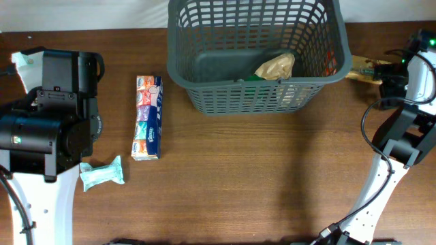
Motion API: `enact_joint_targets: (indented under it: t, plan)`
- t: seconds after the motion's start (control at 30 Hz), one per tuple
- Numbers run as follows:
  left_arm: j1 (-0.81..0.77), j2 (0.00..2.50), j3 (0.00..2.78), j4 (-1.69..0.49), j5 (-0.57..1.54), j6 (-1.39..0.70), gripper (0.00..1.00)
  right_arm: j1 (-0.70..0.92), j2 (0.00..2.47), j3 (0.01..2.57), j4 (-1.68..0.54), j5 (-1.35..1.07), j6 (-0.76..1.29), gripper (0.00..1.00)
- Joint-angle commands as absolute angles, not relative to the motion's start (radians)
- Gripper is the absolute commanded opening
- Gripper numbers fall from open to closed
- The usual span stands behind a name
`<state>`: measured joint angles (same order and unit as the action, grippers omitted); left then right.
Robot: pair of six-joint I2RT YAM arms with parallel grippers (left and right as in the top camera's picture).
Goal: Pack container
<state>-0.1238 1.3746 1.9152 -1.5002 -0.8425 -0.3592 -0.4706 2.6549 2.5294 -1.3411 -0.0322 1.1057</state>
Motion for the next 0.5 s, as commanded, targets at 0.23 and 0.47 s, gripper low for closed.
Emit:
enact_joint_targets:
  t: [0.23, 0.47]
  plan:
    - [-0.120, 1.377, 1.916, -1.500, -0.850, -0.351, 1.00, -0.457, 2.666, 2.777, -1.344, -0.086, 1.002, 0.99]
    - [-0.120, 1.377, 1.916, -1.500, -0.850, -0.351, 1.00, -0.453, 2.667, 2.798, -1.261, -0.099, 1.041, 0.99]
